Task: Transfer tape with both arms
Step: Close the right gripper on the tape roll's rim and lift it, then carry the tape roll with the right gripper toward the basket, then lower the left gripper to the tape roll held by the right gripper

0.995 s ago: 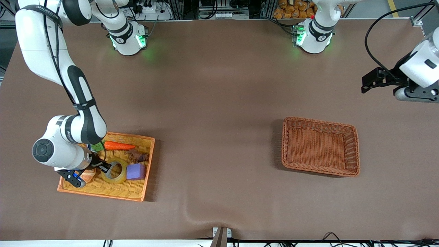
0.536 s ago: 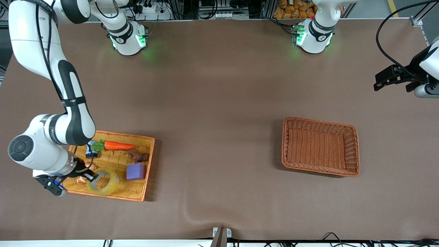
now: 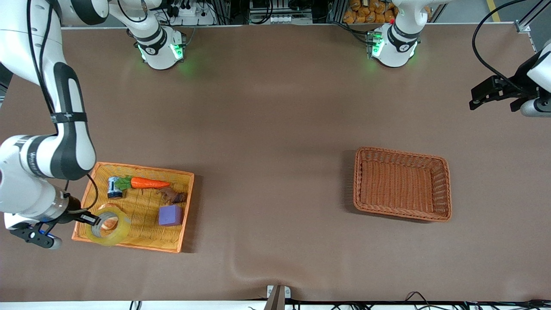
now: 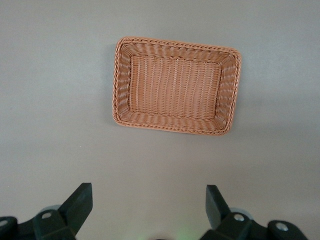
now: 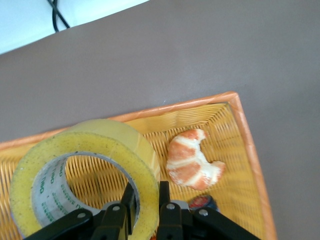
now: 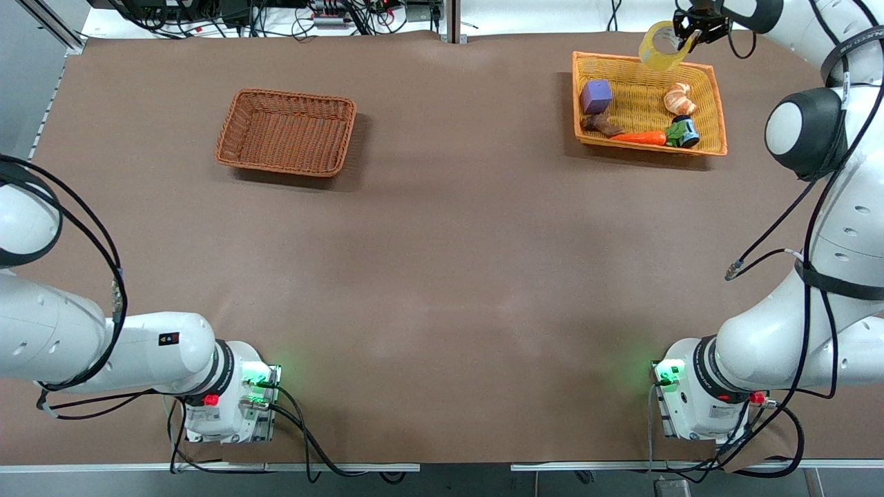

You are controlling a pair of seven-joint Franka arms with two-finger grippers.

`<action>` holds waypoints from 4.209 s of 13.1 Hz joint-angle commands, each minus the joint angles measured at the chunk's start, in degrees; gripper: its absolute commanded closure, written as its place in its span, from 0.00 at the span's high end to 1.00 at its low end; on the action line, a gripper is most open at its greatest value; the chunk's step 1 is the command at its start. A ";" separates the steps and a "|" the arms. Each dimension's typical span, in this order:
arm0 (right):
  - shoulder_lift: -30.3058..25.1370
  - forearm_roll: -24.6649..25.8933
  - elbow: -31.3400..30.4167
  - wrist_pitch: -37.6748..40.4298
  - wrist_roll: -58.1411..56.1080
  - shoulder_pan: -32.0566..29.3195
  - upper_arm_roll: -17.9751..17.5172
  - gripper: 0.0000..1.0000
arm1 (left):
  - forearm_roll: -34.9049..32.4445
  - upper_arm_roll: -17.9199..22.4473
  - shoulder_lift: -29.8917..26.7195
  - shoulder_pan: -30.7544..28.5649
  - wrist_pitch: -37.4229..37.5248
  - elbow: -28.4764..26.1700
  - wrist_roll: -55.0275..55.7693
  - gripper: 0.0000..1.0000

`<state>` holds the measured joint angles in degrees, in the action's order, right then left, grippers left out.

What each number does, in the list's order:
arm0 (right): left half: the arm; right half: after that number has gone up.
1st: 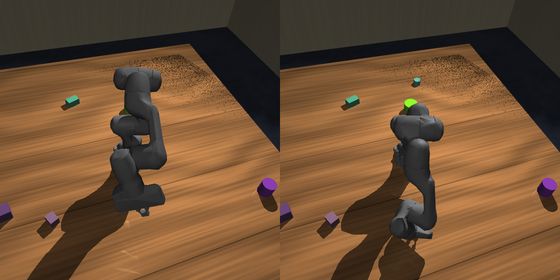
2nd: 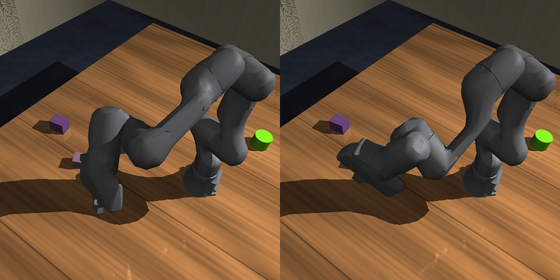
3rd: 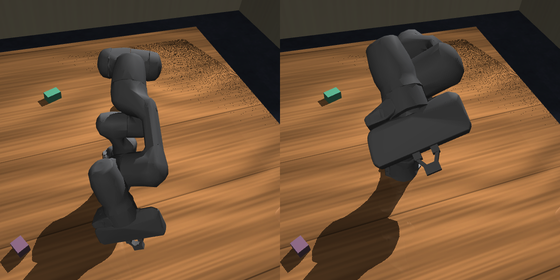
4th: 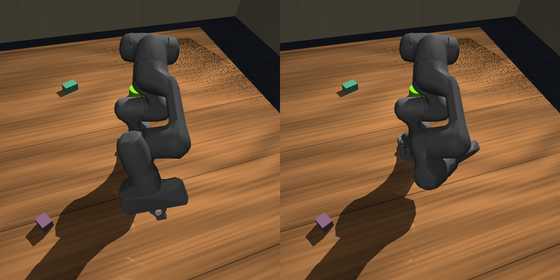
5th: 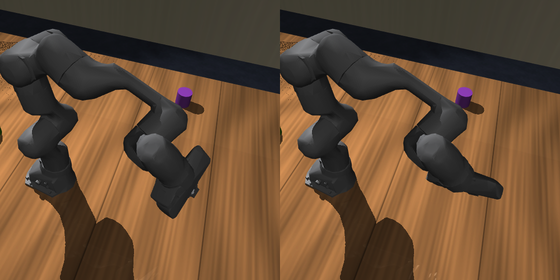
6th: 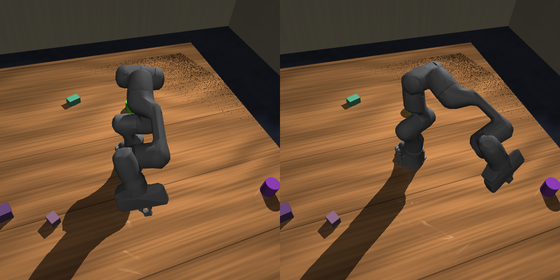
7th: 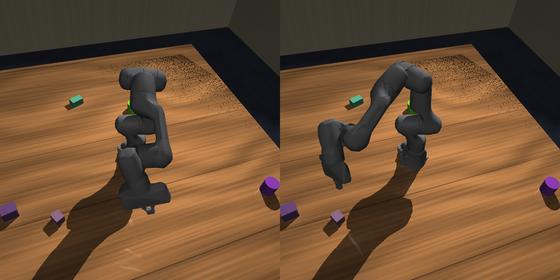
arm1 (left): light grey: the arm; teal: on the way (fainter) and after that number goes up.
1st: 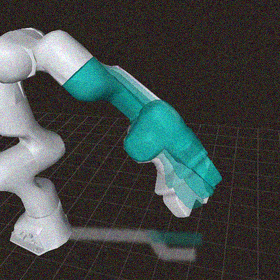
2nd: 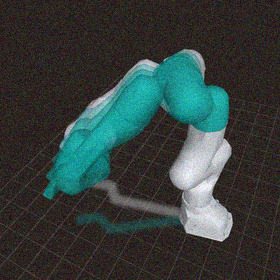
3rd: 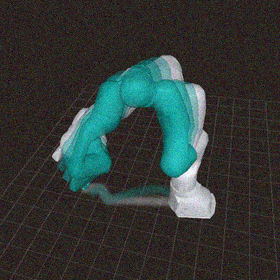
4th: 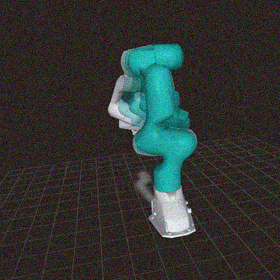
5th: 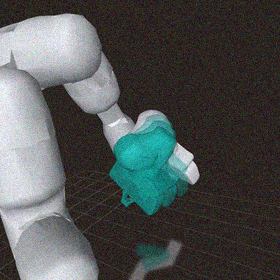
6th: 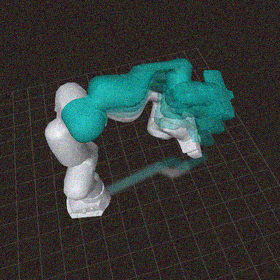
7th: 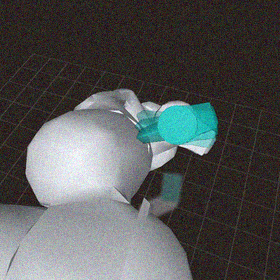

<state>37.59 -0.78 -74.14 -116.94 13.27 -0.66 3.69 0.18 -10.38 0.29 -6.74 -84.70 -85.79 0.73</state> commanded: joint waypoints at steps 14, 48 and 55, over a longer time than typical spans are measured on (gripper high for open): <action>-4.28 -2.30 -3.99 9.46 -1.51 22.35 -6.59 0.00 | 0.26 -0.69 -1.08 -0.20 0.94 -0.17 -0.29 1.00; 12.51 10.62 -0.57 -13.14 48.08 45.75 -5.98 0.55 | -0.70 -8.08 18.76 14.02 -24.00 -5.00 33.08 1.00; 7.07 9.39 -0.65 -10.51 41.52 41.81 -4.04 1.00 | -1.23 -8.08 28.08 19.31 -34.73 -4.91 39.17 1.00</action>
<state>47.89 8.47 -74.24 -129.76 58.31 43.73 -0.13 0.21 -18.57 26.01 11.34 -117.33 -91.94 37.82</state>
